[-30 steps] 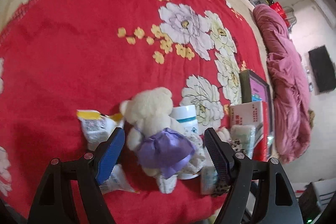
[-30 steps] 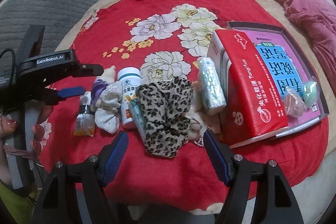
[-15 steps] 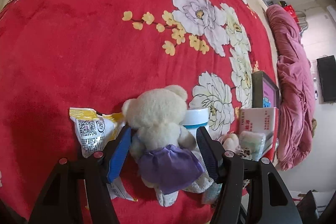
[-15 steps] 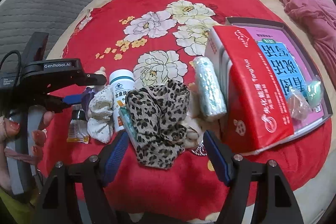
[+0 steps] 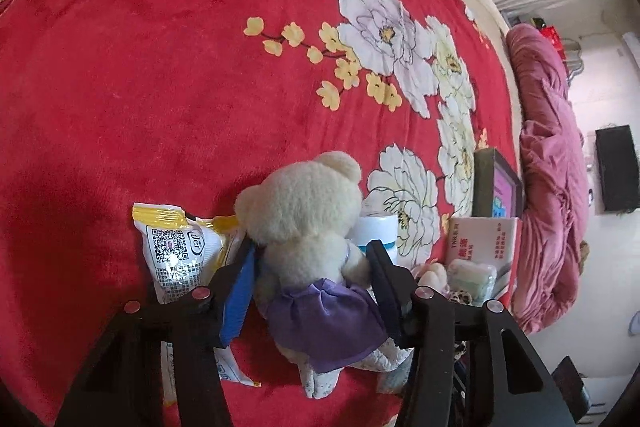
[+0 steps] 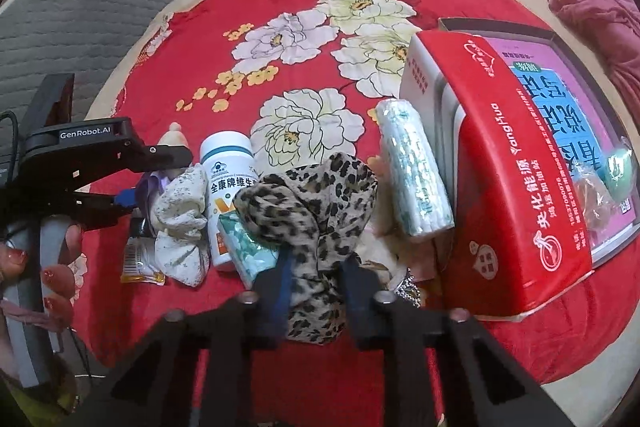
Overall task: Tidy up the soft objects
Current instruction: 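Grasp the teddy bear with left tool while right tool grasps leopard scrunchie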
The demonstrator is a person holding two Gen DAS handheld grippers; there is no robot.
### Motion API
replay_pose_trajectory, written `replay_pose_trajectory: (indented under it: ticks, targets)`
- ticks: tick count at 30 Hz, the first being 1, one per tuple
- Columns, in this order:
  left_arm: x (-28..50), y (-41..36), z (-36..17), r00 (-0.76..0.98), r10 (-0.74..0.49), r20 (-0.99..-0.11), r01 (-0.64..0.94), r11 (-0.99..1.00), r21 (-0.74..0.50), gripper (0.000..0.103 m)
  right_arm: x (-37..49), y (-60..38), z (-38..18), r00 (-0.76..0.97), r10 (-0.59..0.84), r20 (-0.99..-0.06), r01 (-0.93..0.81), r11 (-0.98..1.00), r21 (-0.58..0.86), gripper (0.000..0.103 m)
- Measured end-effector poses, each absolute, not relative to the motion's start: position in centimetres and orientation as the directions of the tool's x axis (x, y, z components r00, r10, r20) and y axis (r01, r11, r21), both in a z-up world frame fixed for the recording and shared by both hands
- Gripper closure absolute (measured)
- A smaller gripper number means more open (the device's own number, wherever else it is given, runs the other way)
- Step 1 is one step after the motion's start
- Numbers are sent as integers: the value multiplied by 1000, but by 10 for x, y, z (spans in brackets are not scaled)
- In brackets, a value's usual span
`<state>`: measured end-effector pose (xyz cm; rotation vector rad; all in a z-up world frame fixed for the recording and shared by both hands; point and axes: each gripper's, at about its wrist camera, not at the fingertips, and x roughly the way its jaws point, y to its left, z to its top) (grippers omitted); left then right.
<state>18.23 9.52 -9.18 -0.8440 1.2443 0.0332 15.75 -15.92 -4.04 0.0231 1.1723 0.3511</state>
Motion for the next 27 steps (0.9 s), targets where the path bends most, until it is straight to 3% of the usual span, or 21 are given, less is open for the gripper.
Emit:
replay_pose_trajectory:
  ticks: [11,27]
  targets:
    - [156,96,-47,440,-406,-801,-393,715,-578,48,146,-180,-4,408,345,-845,-263,931,253,86]
    - [100,61,10,485,-334,-808,-260,827,-498,48,122,-184,35,458,369,-809,-285,923,260,86]
